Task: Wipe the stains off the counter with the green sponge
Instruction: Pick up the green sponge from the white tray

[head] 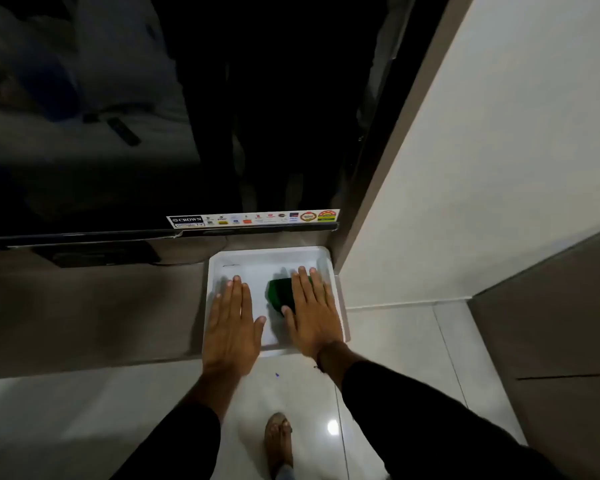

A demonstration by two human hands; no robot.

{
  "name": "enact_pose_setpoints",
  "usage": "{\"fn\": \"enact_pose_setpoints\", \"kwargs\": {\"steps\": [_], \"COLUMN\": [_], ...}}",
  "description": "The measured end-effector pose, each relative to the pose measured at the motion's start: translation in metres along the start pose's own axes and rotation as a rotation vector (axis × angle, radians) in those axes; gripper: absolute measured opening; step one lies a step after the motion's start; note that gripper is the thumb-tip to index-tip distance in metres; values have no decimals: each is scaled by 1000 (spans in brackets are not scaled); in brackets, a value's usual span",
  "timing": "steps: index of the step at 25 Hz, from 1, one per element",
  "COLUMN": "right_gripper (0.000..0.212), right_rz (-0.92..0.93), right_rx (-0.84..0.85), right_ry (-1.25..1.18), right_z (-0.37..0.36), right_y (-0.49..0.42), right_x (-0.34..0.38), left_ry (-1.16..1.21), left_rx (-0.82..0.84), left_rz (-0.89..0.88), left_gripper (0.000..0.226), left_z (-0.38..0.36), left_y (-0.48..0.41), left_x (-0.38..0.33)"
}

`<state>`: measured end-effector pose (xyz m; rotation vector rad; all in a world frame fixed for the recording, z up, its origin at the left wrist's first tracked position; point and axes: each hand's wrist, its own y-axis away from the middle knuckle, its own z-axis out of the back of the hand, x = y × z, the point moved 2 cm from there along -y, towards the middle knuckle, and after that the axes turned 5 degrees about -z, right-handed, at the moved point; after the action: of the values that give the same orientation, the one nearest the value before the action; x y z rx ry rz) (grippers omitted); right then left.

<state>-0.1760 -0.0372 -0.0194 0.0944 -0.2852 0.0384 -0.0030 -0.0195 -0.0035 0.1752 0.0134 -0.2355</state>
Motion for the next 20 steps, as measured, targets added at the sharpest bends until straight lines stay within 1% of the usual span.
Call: {"fn": "enact_pose_setpoints", "kwargs": {"steps": [2,4,6,8,9,11,13,15,18,20], "right_gripper": [76,80,87,96,99,100,95,85,68,63], "right_rz": [23,44,80,120,128,130,145,159,156,168], "right_rx": [48,100,137,166,173,187,185,177,150,141], "right_ry": [73,83,77,100,114,137,158,182,135,98], "right_z": [-7,-13,-26,-38,-42,-49,-55,-59,-61,-55], "right_y": [-23,-44,-50,-51,-53,-56,-57,-58,-58,-58], "right_x": [6,6,8,8,8,4,0,-2,-1,1], "left_ry": [41,56,47,83,113,159,166,162,145,136], "left_rx": [-15,-25,-7,-20,-31,-60,-77,-72,-57,-58], "left_rz": [8,-1,-29,-48,-51,-68,-98,-106,-101,-81], "left_gripper": [74,77,76,80,82,77,71,69,72,74], "left_z": [-7,-17,-22,-24,-24,-27,-35,-40,-40,-34], "left_y": [-11,-23,-30,-34,-34,-36,-36,-34,-34,-34], "left_x": [12,20,20,22,23,25,26,26,25,22]}}
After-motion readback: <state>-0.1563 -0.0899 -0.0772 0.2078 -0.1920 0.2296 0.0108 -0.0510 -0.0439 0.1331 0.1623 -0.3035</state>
